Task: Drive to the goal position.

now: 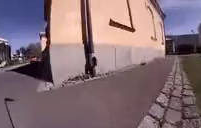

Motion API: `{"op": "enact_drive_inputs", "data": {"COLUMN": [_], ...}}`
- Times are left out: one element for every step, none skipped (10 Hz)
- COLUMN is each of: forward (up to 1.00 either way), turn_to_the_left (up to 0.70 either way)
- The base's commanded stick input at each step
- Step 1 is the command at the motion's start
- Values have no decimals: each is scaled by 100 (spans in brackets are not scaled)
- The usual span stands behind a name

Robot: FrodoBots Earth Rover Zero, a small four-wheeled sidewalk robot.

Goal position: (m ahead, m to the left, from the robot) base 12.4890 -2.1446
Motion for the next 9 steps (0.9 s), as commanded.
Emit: {"op": "enact_drive_inputs", "data": {"forward": [49,49,49,49,49,49,49,49,49], "turn_to_the_left": [0,0,0,0,0,-49,-43,-24,-5]}}
